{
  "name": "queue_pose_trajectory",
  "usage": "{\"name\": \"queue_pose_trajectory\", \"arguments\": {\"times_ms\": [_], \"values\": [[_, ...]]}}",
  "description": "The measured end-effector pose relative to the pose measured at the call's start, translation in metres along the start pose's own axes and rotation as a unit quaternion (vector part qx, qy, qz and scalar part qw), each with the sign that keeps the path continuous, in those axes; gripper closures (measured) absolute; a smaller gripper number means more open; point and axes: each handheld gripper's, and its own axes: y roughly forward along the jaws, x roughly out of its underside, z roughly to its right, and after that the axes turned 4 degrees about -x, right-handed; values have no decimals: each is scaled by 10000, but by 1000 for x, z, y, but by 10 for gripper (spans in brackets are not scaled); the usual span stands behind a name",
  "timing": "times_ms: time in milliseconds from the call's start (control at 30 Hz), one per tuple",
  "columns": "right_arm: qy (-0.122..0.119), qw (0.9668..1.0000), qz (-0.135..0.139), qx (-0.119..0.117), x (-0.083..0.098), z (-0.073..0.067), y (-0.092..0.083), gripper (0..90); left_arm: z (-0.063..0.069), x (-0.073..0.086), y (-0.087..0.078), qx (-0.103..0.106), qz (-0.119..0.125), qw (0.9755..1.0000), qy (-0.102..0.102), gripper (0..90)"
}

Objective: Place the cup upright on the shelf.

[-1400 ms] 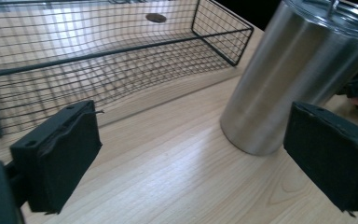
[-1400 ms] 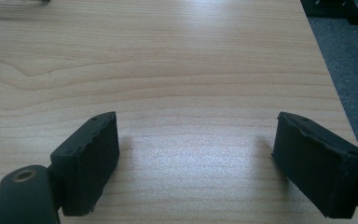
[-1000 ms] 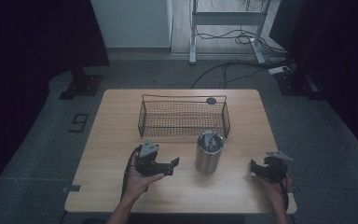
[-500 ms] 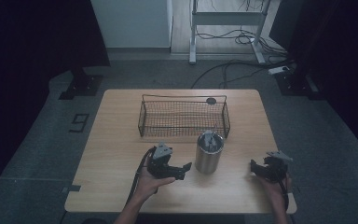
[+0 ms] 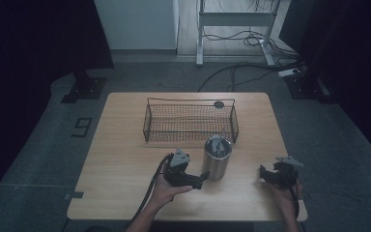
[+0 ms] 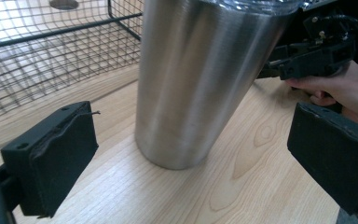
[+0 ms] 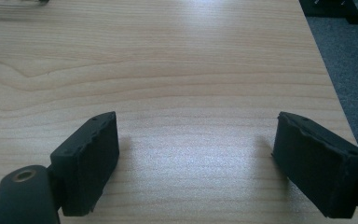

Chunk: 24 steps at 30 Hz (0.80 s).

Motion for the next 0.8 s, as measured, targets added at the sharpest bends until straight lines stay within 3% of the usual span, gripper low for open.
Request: {"name": "queue_pose_trajectory", "arguments": {"times_ms": [600, 800], "values": [[4, 10000, 0, 10, 0, 0, 0, 142, 7, -12, 27, -61, 34, 9999, 92, 9], [7, 10000, 0, 12, 0, 0, 0, 141, 11, -17, 38, -22, -56, 9998, 169, 2]]}}
